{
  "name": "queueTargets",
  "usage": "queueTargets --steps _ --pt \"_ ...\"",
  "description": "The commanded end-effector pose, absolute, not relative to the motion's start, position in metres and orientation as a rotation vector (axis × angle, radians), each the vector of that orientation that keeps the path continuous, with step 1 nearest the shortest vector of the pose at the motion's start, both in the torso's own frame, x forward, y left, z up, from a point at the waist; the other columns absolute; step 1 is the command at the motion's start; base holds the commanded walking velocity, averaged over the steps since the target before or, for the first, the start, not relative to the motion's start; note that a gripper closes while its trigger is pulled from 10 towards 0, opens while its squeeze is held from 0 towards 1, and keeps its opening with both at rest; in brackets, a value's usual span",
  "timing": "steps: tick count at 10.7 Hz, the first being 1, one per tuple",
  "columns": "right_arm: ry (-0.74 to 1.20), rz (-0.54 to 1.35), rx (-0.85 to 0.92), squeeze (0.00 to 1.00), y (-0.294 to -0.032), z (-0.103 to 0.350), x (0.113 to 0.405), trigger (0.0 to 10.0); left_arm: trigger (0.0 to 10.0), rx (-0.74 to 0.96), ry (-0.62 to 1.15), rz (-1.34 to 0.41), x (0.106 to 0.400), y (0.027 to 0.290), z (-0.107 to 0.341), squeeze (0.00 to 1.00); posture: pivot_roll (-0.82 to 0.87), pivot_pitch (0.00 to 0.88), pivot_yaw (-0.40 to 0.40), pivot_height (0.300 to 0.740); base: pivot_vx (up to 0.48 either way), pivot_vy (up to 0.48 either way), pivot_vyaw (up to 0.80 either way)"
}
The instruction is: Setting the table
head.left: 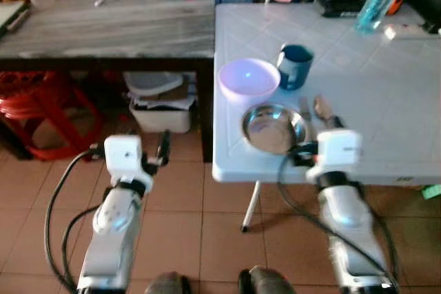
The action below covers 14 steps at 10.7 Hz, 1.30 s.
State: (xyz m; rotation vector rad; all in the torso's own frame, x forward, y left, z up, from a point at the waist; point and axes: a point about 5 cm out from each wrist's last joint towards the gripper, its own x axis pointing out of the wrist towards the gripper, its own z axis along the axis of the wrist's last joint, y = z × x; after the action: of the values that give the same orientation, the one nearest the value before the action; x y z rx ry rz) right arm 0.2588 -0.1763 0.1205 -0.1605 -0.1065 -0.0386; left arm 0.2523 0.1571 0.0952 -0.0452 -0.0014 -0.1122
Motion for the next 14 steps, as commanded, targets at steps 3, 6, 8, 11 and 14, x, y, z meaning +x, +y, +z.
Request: queueTargets --steps 3,6,8,11,14 --pt "-0.089 -0.073 -0.068 1.00 -0.187 0.125 0.264 10.0 10.0 -0.029 -0.015 -0.129 0.253 0.157 0.102 0.00 -0.04 0.133 0.035 0.740 0.000 0.000 0.00" --pt "-0.050 -0.039 0.063 0.00 -0.183 0.127 0.267 10.0 10.0 -0.023 -0.007 -0.149 0.250 0.156 0.102 0.00 -0.05 0.158 0.043 0.740 0.000 0.000 0.00" --pt "-0.004 0.009 0.112 0.00 -0.174 0.121 0.264 10.0 10.0 -0.022 -0.001 -0.152 0.249 0.156 0.102 0.00 -0.04 0.166 0.043 0.740 0.000 0.000 0.00" --pt "0.024 0.072 0.186 0.00 -0.165 0.121 0.261 10.0 10.0 -0.023 0.006 -0.161 0.248 0.155 0.101 0.00 -0.05 0.174 0.041 0.740 0.000 0.000 0.00" --pt "0.065 0.093 0.235 0.00 -0.160 0.119 0.256 10.0 10.0 -0.050 0.018 -0.255 0.245 0.151 0.101 0.00 -0.05 0.177 0.037 0.740 0.000 0.000 0.00"
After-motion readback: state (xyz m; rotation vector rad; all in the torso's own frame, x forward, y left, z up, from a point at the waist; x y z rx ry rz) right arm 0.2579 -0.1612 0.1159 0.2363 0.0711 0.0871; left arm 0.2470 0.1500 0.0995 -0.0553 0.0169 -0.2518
